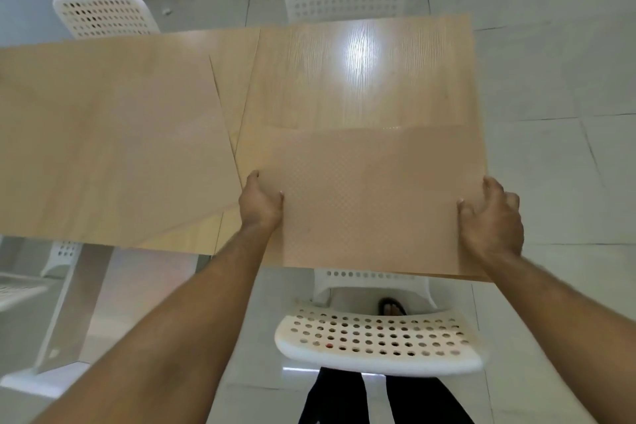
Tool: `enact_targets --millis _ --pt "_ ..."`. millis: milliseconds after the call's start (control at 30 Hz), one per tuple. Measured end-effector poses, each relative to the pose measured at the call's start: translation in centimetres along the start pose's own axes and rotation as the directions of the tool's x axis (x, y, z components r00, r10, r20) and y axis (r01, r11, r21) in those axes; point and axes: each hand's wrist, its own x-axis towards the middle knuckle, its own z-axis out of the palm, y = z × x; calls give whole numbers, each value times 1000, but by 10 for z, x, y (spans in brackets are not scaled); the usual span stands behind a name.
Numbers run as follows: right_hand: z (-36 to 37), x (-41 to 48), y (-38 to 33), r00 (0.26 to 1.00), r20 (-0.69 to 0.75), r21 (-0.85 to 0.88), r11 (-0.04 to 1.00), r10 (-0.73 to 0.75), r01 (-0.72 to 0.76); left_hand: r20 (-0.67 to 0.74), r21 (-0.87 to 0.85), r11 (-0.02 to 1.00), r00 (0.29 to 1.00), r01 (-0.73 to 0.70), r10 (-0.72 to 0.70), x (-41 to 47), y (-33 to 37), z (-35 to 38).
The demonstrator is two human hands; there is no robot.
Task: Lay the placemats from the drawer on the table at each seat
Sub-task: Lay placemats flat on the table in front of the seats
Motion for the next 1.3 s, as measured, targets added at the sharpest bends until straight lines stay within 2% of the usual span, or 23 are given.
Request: enact_targets --millis 167,367,700,1033,1300 --pt "11 -7 3 997 -36 -97 993 -73 69 1 130 991 999 -34 35 3 0 7" --pt "20 -12 2 996 -53 -229 972 -68 54 29 240 966 995 -97 93 6 0 12" --pt "23 -16 0 998 -23 -281 959 -52 43 96 444 883 988 -154 125 -5 -1 21" --pt "29 -22 1 998 47 -302 951 -51 63 158 539 814 975 -216 154 -8 -7 26" --pt "22 -21 -5 997 59 -284 956 -51 66 182 534 810 969 -242 169 -9 2 24"
